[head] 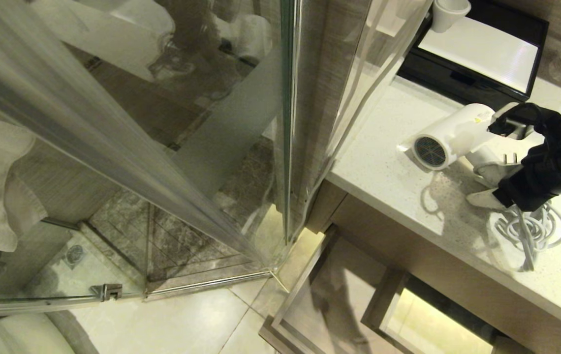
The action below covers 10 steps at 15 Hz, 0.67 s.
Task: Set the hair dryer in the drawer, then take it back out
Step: Pick up the hairdryer
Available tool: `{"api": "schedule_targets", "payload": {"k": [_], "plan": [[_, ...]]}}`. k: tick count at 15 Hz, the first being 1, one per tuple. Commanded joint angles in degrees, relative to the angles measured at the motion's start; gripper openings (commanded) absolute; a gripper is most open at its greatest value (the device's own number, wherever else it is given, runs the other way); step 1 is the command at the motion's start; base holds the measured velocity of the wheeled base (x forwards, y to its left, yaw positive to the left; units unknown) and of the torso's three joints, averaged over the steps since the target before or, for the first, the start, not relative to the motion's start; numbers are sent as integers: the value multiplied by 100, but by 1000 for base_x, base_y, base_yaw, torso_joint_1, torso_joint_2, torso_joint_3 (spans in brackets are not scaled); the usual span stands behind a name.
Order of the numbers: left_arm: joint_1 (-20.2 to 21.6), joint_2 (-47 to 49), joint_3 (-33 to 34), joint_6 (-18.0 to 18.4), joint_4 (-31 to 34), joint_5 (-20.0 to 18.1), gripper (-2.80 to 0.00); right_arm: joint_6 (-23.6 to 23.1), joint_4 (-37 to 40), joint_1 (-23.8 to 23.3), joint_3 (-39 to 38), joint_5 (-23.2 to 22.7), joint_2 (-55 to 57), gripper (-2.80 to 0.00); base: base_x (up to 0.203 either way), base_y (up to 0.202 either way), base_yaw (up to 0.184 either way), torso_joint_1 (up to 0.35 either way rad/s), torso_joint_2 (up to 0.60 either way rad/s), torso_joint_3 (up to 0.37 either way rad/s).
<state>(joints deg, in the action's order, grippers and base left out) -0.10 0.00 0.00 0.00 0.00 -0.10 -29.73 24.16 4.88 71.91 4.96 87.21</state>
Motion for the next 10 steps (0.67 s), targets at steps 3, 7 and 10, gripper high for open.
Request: {"api": "schedule_targets", "payload": {"k": [3, 7, 10], "plan": [[1, 0, 9, 0, 0, 1, -280, -15, 10, -115, 69, 5, -55, 0, 0, 0, 0, 0, 0, 0], [1, 0, 9, 0, 0, 1, -280, -15, 1, -232, 77, -4, 24, 0, 0, 0, 0, 0, 0, 0], [1, 0, 9, 0, 0, 1, -280, -21, -23, -306, 110, -4, 144, 0, 0, 0, 0, 0, 0, 0]]}}
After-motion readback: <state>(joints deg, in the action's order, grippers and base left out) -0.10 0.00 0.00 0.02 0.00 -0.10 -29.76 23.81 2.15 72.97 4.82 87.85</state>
